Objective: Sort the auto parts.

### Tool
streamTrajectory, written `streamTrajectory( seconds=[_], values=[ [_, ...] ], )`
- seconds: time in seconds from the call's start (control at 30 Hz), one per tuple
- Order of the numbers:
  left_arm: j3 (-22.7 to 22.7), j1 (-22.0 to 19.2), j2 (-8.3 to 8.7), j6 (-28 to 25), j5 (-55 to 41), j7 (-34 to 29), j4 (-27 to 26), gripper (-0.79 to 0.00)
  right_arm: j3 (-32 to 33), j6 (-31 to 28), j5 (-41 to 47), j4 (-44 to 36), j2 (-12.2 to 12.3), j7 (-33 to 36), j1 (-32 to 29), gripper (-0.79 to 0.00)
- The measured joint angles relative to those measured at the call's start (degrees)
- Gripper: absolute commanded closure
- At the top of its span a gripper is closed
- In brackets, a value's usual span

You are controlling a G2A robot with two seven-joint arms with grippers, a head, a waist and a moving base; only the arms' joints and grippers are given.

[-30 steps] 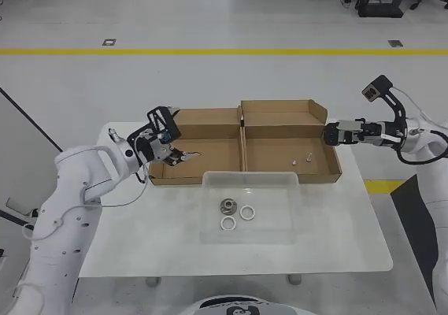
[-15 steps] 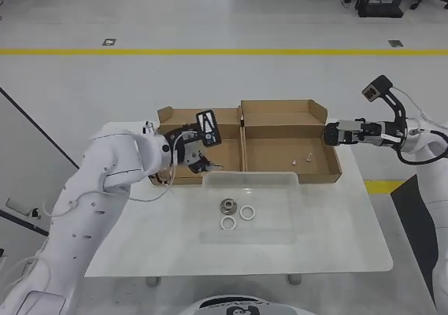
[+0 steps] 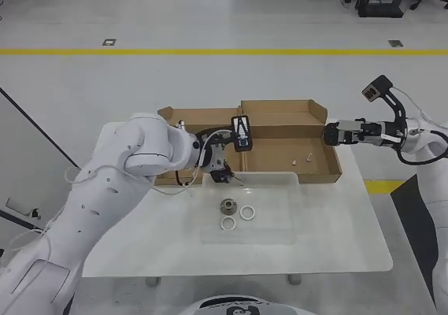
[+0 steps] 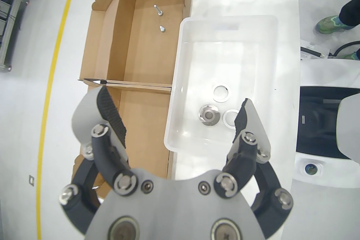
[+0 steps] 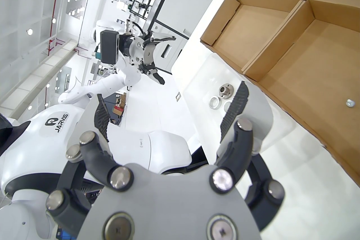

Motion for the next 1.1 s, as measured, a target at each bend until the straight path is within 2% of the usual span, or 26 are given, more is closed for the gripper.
streamTrajectory(
  seconds=[0.13,0.37,0.43,1.1],
  values=[
    [3.47,-3.04,-0.21,1.87,-1.48,-1.85,0.71,-0.785,0.0,0.0,0.0,0.0,0.0,0.0,0.0,-0.785],
    [8.37,-6.03,-1.06,4.65,-3.74,-4.59,1.39,-0.785,0.0,0.0,0.0,0.0,0.0,0.0,0.0,-0.785],
    [9.16,-6.75,-1.25,3.8,-3.21,-3.74,0.17,-0.785,0.0,0.0,0.0,0.0,0.0,0.0,0.0,-0.785],
    [9.19,-6.86,-1.26,2.87,-2.67,-2.62,-0.34,-0.785,0.0,0.0,0.0,0.0,0.0,0.0,0.0,-0.785]
  ],
)
